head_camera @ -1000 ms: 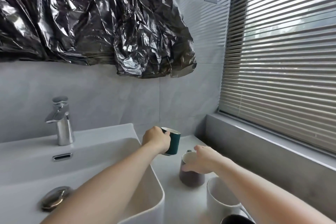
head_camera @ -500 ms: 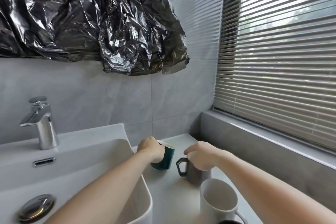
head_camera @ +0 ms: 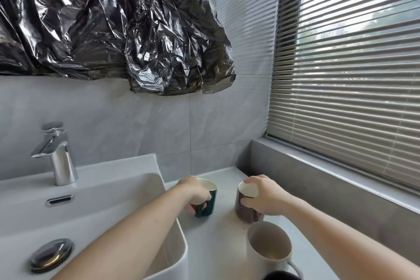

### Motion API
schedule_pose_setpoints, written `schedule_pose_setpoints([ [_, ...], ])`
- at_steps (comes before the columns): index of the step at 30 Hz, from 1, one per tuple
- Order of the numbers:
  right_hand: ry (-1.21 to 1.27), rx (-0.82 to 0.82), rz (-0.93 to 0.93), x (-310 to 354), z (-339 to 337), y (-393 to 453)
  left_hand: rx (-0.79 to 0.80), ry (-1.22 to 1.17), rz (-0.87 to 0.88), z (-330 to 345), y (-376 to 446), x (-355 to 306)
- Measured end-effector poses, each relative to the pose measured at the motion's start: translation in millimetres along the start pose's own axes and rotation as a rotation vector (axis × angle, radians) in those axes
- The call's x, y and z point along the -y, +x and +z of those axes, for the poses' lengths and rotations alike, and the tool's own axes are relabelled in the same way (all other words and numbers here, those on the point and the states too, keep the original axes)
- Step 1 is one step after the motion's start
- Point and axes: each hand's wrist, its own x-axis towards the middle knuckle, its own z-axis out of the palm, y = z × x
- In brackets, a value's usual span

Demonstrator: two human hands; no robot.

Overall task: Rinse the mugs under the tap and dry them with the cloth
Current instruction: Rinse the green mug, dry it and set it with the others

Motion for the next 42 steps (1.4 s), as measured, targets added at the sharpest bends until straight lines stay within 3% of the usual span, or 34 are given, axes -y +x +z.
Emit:
schedule_pose_setpoints([
  [11, 0.039, -0.082, 0.074, -10, 1, -5, 0.043, 0.432, -0.005, 0, -23, -5],
  [17, 0.074, -0.089, 0.177, -13, -9, -8, -0.236, 0.676, 0.222, -8, -36, -16],
  [20, 0.218, -0.011, 0.217, -12, -5, -6, -0.166, 0.781, 0.306, -11, -32, -17],
  [23, 0.255, -0.031, 0.198, -10, 2, 4, -0.03, 0.789, 0.296, -9, -18, -8],
  [28, 0.341, -0.005, 0.174, 7, 15, 31, -0.046, 0.706, 0.262, -19, 6, -5],
  [33, 0.294, 0.047, 0.148, 34, 26, 67, -0.122, 0.711, 0.2, -25, 31, 9],
  [42, 0.175, 0.088, 0.141, 95, 54, 125, -0.29, 0.924, 0.137, -27, 63, 25],
])
